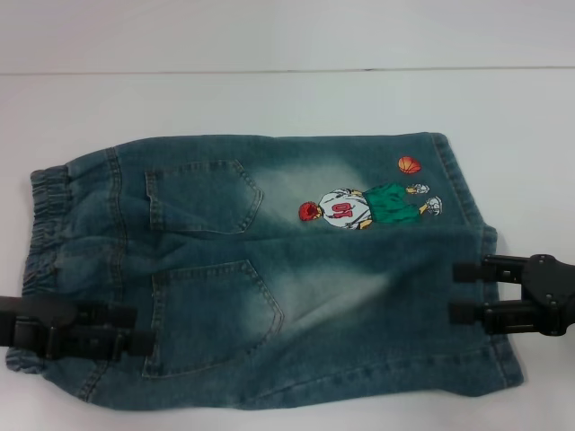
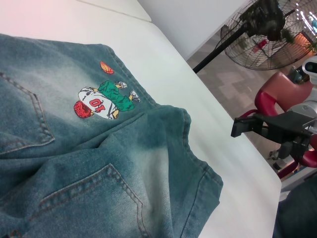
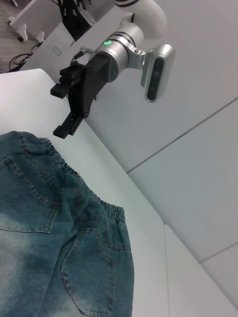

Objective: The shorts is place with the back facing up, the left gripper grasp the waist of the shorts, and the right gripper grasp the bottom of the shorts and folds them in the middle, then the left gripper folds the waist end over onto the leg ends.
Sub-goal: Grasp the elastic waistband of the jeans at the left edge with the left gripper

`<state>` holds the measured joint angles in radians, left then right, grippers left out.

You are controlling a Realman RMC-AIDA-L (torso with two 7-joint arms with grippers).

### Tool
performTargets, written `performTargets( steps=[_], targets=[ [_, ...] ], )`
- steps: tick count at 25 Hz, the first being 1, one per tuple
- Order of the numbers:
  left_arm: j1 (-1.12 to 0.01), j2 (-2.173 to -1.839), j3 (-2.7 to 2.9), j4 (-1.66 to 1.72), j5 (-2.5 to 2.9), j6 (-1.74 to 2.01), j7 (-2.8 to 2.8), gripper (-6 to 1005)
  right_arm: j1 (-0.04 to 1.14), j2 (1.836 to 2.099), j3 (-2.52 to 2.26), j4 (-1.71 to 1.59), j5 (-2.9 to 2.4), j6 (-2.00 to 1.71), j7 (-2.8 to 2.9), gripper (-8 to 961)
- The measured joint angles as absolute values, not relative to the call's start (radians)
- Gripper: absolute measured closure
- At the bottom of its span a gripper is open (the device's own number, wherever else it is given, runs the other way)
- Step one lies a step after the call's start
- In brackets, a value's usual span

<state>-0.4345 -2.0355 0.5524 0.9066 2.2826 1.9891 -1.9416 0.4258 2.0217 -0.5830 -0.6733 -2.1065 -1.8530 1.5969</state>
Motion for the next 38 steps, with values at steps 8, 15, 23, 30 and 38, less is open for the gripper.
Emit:
performTargets(
  steps=[8, 15, 23, 30, 38],
  targets=[
    [-0.436, -2.034, 0.552, 0.907, 2.283, 1.989, -1.944, 103, 0.432, 2.022, -0.583, -0.673, -2.115, -1.847, 1.598, 38],
    [-0.468, -2.007, 0.518, 0.936, 2.38, 1.982, -2.128, 108, 0.438, 2.022, -0.583, -0.673, -2.115, -1.844, 1.598, 38],
    [-0.524, -1.966, 0.453, 1.004, 2.575, 1.972, -2.386, 115, 0.447, 2.022, -0.596, -0.674, -2.115, -1.849, 1.598, 40],
    [-0.559, -1.961, 0.461, 1.003, 2.772, 1.868, -2.506, 120, 0.448, 2.022, -0.609, -0.682, -2.115, -1.841, 1.595, 39],
    [-0.571, -1.969, 0.516, 0.98, 2.835, 1.8, -2.556, 126, 0.45, 2.016, -0.611, -0.684, -2.115, -1.839, 1.596, 38]
  ],
)
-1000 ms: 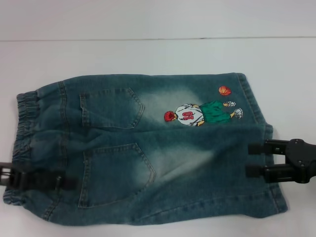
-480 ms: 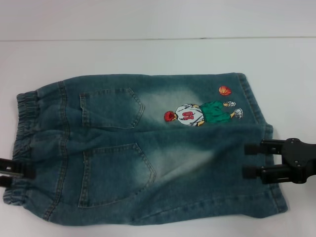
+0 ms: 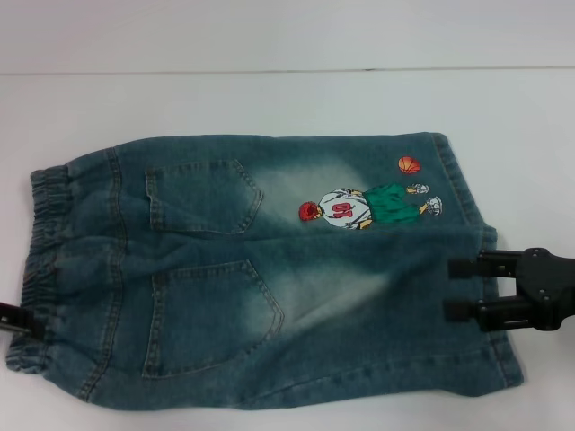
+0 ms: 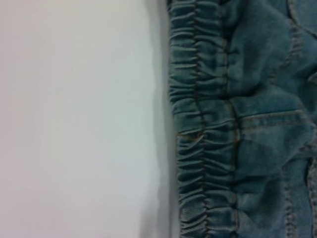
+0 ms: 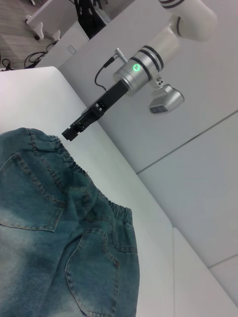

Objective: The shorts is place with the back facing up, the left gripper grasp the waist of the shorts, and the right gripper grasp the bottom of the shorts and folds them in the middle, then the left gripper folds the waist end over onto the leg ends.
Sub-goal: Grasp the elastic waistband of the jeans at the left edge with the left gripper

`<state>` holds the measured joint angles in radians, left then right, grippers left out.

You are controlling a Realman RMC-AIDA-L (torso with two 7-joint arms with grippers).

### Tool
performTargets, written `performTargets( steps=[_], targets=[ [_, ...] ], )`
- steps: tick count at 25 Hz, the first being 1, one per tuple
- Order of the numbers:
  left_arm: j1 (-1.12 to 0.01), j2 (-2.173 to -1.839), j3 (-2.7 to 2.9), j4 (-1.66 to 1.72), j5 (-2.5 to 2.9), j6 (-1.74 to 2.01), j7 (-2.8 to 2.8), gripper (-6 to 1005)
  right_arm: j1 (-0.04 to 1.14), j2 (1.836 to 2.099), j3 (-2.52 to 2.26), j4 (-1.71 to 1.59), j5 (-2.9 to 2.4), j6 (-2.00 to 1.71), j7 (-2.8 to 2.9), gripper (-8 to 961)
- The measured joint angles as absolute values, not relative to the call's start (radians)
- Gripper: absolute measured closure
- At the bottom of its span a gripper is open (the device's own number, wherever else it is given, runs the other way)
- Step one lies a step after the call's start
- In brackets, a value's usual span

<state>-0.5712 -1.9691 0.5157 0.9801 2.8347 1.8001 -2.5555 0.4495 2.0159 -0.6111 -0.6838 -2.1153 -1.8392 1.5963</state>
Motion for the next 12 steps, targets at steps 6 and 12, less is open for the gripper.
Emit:
performTargets(
  steps=[6, 12],
  targets=[
    [-0.581, -1.971, 0.534, 0.929, 2.851, 1.757, -2.563, 131, 0.455, 2.014, -0.611, -0.684, -2.115, -1.834, 1.595, 38],
    [-0.587, -1.97, 0.541, 0.901, 2.853, 1.739, -2.56, 135, 0.456, 2.012, -0.611, -0.683, -2.116, -1.831, 1.593, 38]
  ],
)
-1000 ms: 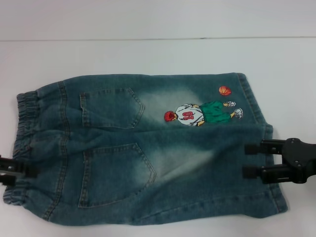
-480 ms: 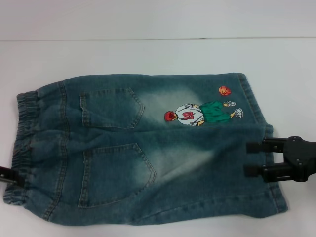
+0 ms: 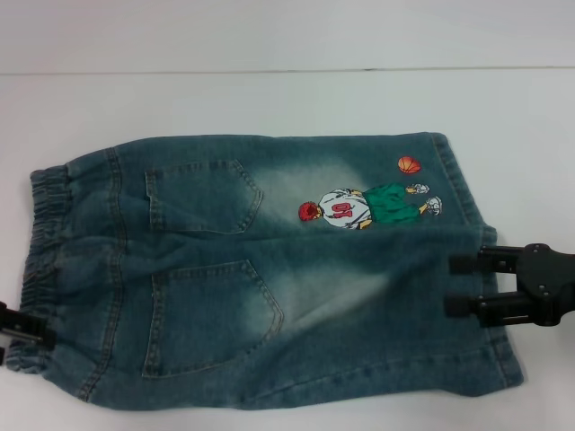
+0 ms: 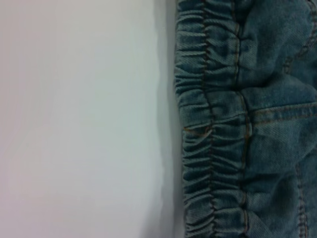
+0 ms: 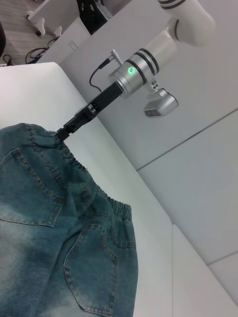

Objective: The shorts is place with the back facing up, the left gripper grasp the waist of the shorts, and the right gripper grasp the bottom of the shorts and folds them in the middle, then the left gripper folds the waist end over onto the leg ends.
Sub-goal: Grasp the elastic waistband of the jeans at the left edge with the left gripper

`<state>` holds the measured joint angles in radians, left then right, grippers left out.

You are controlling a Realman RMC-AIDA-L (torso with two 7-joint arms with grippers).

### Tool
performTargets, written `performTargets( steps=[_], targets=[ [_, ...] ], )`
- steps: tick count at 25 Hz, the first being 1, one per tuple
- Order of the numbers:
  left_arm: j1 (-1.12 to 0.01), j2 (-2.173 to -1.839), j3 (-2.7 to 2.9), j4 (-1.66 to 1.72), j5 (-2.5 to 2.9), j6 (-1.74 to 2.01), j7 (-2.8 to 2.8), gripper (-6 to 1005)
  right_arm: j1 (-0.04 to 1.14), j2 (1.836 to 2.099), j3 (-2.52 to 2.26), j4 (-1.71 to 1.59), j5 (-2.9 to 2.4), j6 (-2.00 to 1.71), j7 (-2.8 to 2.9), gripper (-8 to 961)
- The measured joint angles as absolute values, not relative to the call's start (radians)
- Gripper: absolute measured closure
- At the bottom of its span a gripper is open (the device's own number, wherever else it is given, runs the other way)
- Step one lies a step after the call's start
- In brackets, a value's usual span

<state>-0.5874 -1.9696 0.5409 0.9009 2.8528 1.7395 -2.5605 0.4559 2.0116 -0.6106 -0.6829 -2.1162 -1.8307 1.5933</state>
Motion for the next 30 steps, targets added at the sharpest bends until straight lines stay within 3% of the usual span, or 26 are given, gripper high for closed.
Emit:
performTargets(
  steps=[18, 29, 30],
  targets=[
    [-0.603, -1.985, 0.544, 0.916, 2.842, 1.745, -2.554, 149, 0.454, 2.011, -0.61, -0.682, -2.117, -1.825, 1.593, 39],
    [-0.599, -1.985, 0.551, 0.931, 2.839, 1.757, -2.531, 362, 0.453, 2.008, -0.604, -0.684, -2.117, -1.825, 1.597, 39],
    [-0.599, -1.985, 0.55, 0.931, 2.839, 1.759, -2.531, 444, 0.454, 2.008, -0.605, -0.684, -2.117, -1.825, 1.598, 39]
  ],
)
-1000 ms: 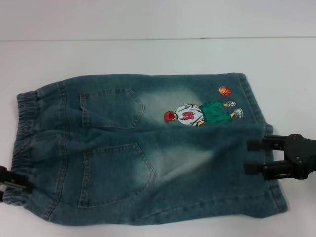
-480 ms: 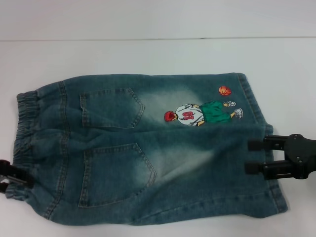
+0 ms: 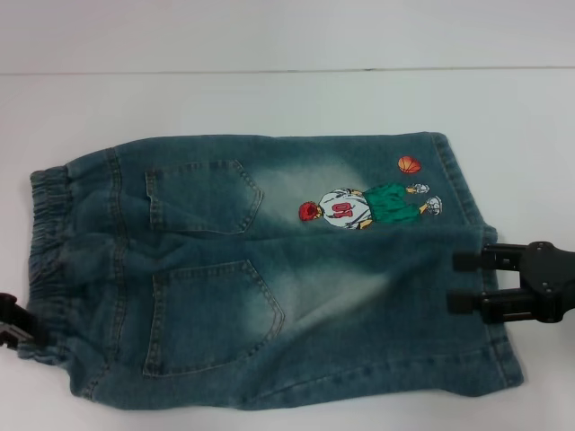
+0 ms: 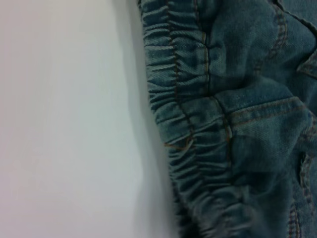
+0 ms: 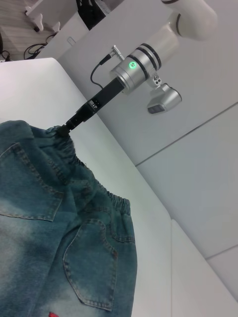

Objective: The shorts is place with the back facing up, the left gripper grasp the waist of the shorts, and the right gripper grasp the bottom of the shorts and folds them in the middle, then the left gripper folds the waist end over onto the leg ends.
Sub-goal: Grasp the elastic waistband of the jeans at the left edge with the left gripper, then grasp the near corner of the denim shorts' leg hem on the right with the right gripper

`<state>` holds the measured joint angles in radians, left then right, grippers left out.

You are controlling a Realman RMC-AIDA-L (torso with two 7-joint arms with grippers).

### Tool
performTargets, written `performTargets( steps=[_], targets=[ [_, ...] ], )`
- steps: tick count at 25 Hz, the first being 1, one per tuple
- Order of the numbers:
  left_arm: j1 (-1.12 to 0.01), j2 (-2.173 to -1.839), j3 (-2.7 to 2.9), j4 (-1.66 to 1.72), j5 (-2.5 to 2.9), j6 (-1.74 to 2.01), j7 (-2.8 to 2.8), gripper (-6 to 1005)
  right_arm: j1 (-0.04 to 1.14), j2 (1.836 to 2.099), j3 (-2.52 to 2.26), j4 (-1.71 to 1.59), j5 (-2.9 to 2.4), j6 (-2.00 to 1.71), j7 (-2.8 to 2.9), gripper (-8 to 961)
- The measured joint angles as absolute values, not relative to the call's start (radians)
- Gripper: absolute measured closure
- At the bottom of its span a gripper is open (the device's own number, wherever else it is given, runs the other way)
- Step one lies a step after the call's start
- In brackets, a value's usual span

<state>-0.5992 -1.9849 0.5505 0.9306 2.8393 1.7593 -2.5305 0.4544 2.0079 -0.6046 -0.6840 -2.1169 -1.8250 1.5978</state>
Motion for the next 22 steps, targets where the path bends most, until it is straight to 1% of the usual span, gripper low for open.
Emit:
performTargets(
  steps=[2, 7, 10, 13, 18, 19, 22],
  targets=[
    [-0.6, -1.985, 0.55, 0.931, 2.839, 1.764, -2.53, 609, 0.456, 2.008, -0.605, -0.684, -2.117, -1.825, 1.598, 39],
    [-0.601, -1.985, 0.546, 0.93, 2.833, 1.769, -2.529, 814, 0.46, 2.006, -0.604, -0.684, -2.117, -1.825, 1.599, 39],
    [-0.603, -1.985, 0.544, 0.926, 2.828, 1.77, -2.528, 892, 0.464, 2.0, -0.602, -0.684, -2.117, -1.826, 1.611, 38],
    [-0.604, -1.985, 0.544, 0.925, 2.809, 1.771, -2.527, 970, 0.478, 1.986, -0.6, -0.691, -2.116, -1.825, 1.675, 38],
    [-0.614, -1.975, 0.538, 0.923, 2.765, 1.775, -2.526, 967, 0.531, 1.945, -0.617, -0.805, -2.214, -1.861, 1.898, 38],
    [-0.615, -1.974, 0.536, 0.923, 2.756, 1.776, -2.526, 967, 0.545, 1.942, -0.622, -0.836, -2.266, -1.881, 1.912, 38],
    [-0.617, -1.97, 0.523, 0.925, 2.725, 1.771, -2.528, 965, 0.584, 1.945, -0.627, -0.917, -2.452, -1.927, 1.921, 39]
  ],
)
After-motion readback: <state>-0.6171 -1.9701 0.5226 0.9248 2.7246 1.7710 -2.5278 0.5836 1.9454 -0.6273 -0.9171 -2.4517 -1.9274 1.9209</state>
